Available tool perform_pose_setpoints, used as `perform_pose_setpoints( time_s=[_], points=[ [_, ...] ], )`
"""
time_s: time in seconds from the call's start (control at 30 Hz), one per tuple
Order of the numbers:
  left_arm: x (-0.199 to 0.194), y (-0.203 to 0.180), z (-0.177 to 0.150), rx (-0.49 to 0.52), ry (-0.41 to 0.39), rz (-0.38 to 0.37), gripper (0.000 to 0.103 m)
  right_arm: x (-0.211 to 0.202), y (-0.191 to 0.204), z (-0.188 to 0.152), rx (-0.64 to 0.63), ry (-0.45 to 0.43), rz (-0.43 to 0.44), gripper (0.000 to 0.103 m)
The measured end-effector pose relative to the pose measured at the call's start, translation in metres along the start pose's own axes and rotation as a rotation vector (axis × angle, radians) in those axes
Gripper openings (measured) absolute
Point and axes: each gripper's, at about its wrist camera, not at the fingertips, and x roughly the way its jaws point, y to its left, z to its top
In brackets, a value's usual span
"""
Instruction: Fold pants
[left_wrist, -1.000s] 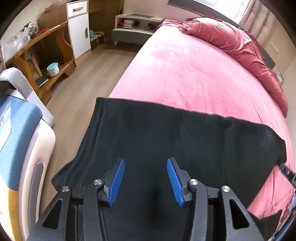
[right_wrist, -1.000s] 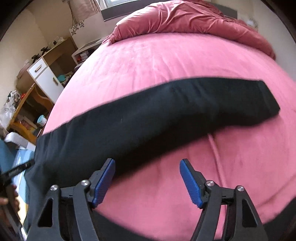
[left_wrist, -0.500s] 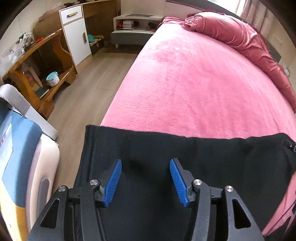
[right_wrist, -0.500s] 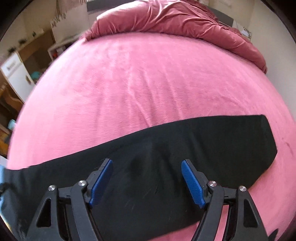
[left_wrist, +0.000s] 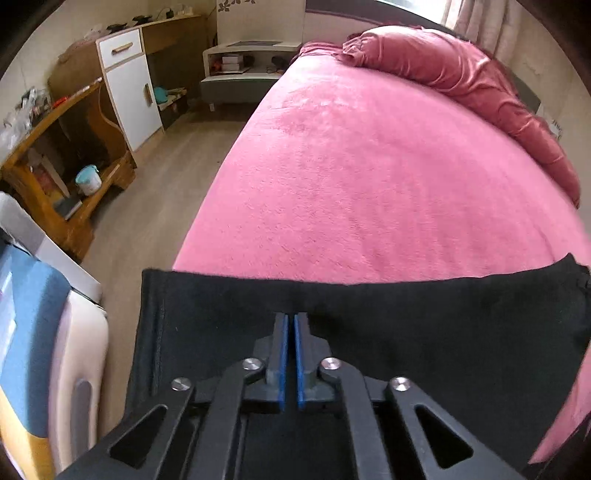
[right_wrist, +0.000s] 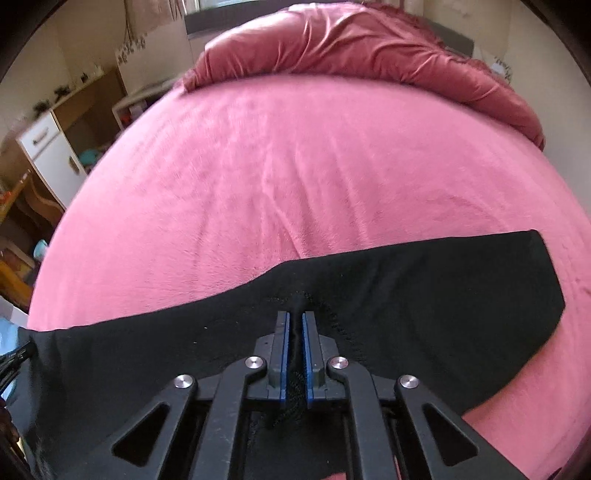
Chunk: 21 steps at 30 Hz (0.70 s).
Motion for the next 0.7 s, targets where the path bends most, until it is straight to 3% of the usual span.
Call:
perform_pose_setpoints(
  time_s=[0.27,0.37,0.5,0.53,0.57,0.6,0.67,0.7],
  points=[
    [-0.038,0.004,-0.035,-0.004,-0.018,-0.089,0.001,-0.075,-0.013,-0.068,0.017,-0.14,0.003,0.0],
    [-0.039,0.008,-0.047,-0.011,0.034,-0.088,0.001,-0.079,-0.012,-0.097,0.022,-0.111,0.016,0.0],
    [-0.039,0.007,-0.047,-0.006,0.054,-0.08,0.002,-0.067,-0.019,-0.096,0.062,-0.046,0.083,0.001],
    [-0.038,0.006,-0.044,-0.005,0.059,-0.08,0.007,-0.065,-0.017,-0.088,0.078,-0.046,0.102,0.001],
    [-0.037,0.005,-0.041,-0.01,0.061,-0.075,0.021,-0.065,-0.015,-0.084,0.077,-0.047,0.095,0.002],
    [-0.036,0.005,-0.037,-0.02,0.058,-0.065,0.027,-0.063,-0.01,-0.074,0.068,-0.058,0.08,0.004],
    [-0.031,0.006,-0.03,-0.035,0.052,-0.066,0.033,-0.057,0.001,-0.059,0.043,-0.071,0.074,0.024],
    [-0.027,0.008,-0.025,-0.044,0.057,-0.066,0.037,-0.051,0.005,-0.05,0.042,-0.071,0.067,0.054]
  ],
)
